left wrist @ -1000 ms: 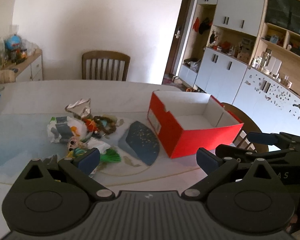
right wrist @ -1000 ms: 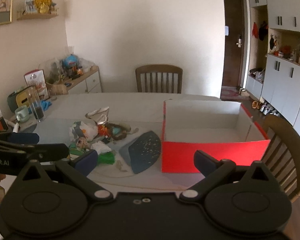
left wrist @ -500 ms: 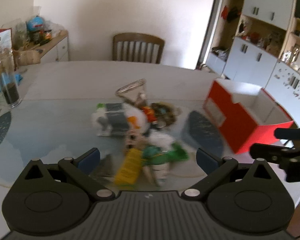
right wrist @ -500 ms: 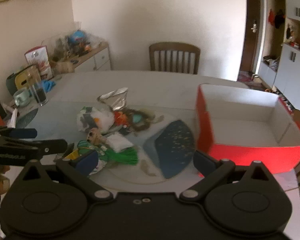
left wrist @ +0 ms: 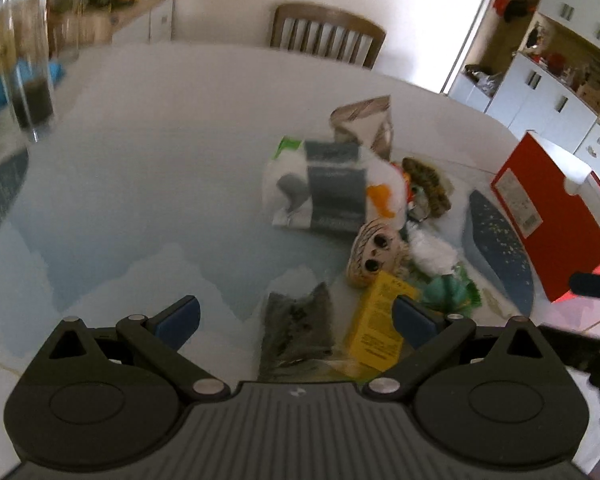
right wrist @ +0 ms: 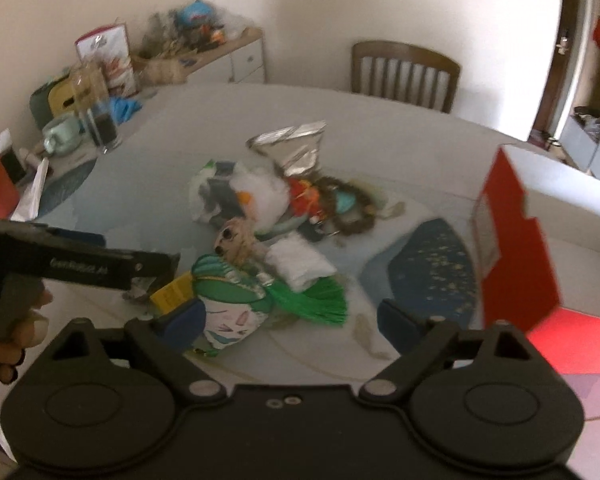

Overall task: Organize objects
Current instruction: 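Grasp the dark green pouch with the left tool while the right tool grasps the green-haired doll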

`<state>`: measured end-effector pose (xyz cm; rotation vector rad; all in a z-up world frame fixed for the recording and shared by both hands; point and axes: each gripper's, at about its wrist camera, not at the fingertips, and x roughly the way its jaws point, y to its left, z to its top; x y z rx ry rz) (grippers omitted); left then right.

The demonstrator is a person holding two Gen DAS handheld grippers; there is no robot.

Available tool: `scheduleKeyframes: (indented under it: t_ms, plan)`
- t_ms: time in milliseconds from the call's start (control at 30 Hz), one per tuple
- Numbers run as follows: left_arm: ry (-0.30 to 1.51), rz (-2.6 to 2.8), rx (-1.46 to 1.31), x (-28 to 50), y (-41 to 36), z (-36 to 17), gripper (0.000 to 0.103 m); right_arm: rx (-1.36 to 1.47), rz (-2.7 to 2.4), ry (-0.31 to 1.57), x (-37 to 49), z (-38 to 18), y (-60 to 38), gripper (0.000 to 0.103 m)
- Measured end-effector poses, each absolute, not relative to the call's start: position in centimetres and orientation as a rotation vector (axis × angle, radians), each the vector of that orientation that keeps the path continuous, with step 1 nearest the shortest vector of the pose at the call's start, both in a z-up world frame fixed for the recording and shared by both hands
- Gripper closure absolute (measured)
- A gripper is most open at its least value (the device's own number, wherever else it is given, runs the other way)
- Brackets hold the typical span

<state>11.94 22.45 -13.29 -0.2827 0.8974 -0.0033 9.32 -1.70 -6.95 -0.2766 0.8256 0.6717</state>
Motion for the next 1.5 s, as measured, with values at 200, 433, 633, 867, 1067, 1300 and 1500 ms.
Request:
scheduleKeyframes:
  t_ms: [200, 433, 633, 867, 1067, 1300, 1500]
  plan:
    - [0.944, -0.042, -0.314, 12.7, 23.2, -14.6, 0.004, -0.320, 0.709, 0.868, 10.0, -8.5, 0.5, 0.021]
    - [0.966, -0.087, -0.338, 13.0, 23.5, -15.3, 0.009, -0.338, 0.767, 0.909, 10.7, -9.8, 2.7, 0.027]
    - [0.963, -0.156, -0.369, 13.2, 23.7, -15.3, 0.025, -0.328, 0.791, 0.960, 11.3, -10.6, 3.6, 0.044]
    - [0.957, -0.195, -0.423, 13.4, 24.1, -15.1, 0.053, -0.319, 0.804, 0.971, 11.5, -10.6, 3.7, 0.059]
    - [0.971, -0.183, -0.402, 13.6, 24.1, -15.0, 0.073, -0.323, 0.786, 0.962, 11.4, -10.2, 3.2, 0.066]
    - [0.941, -0.163, -0.340, 13.6, 23.4, -13.0, 0.075, -0.304, 0.765, 0.921, 11.3, -8.8, 1.7, 0.068]
    - [0.925, -0.189, -0.328, 13.5, 21.8, -10.1, 0.075, -0.264, 0.768, 0.892, 11.9, -6.6, -1.1, 0.068]
